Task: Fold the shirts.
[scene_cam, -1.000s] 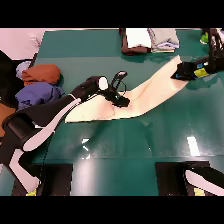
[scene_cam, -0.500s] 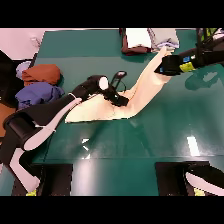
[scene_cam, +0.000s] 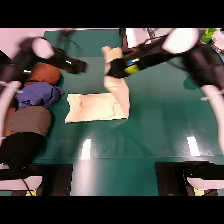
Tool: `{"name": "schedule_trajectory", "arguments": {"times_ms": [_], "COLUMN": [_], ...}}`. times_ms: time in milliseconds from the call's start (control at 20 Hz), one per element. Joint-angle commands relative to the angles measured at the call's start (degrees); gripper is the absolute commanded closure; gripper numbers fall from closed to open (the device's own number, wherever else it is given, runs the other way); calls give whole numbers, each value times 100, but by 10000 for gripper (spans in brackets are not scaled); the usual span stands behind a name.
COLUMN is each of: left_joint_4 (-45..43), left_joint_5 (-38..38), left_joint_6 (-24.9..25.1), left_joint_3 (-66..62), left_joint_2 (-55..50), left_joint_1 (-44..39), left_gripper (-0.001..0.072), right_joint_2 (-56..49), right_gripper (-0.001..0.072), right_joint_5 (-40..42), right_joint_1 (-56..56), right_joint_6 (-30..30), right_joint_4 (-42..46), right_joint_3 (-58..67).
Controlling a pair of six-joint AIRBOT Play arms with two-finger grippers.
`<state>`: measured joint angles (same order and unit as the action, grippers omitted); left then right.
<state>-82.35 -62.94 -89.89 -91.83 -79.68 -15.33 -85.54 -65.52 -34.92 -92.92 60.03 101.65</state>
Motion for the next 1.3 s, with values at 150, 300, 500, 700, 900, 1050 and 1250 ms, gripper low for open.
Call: {"name": "schedule_trajectory", "arguments": {"times_ms": [150, 300, 500, 700, 900, 1050, 1250], "left_joint_4": [-730, -739, -267, -7, 2, 9, 17], "left_joint_5": [-372, -588, -754, -575, -81, -96, -129], "left_joint_6": [42, 103, 142, 190, 188, 188, 188], "left_joint_3": [-4, -2, 15, 284, 903, 1152, 1163], "left_joint_2": [1456, 1602, 1596, 1593, 1572, 1480, 1419], "left_joint_1": [1226, 1331, 1329, 929, 339, 142, 144], "left_gripper": [679, 679, 680, 680, 680, 680, 679], "right_joint_2": [-2396, -2330, -1132, -254, -92, -229, -796], "right_gripper": [240, 279, 279, 221, 31, 36, 37], "right_joint_5": [1488, 1034, 315, -726, -522, 68, 376], "right_joint_1": [-1576, -1375, -463, 684, 1436, 1438, 1150], "right_joint_6": [404, 376, -46, -911, -1001, -1082, -1078], "right_joint_4": [-39, 11, 892, 2157, 1355, 909, 483], "right_joint_3": [1674, 1589, -214, -1556, -2275, -2566, -2553]}}
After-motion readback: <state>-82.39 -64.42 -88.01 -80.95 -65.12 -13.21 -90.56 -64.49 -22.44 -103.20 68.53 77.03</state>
